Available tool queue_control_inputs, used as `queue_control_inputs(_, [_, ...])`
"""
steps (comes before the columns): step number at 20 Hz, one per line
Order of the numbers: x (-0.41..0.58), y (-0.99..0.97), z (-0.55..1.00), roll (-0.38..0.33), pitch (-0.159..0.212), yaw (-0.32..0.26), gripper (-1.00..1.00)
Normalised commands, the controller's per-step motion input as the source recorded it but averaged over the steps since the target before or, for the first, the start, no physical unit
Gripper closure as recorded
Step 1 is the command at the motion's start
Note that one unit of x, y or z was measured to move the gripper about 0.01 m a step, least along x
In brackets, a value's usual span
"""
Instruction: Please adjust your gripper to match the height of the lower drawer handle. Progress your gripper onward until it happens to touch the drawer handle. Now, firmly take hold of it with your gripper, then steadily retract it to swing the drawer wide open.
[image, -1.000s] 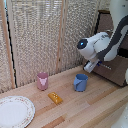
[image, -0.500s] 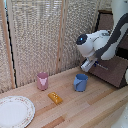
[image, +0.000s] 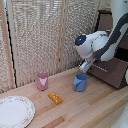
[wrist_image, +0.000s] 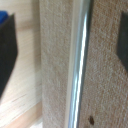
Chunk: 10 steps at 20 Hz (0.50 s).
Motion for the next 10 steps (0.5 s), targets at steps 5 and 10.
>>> queue_control_inputs(5, [0.000, 0.12, 0.41, 0.245, -0.084, 0.002, -1.00])
queue_control_inputs(10, [-0.004, 0.20, 0.37, 0.254, -0.090, -0.009, -1.00])
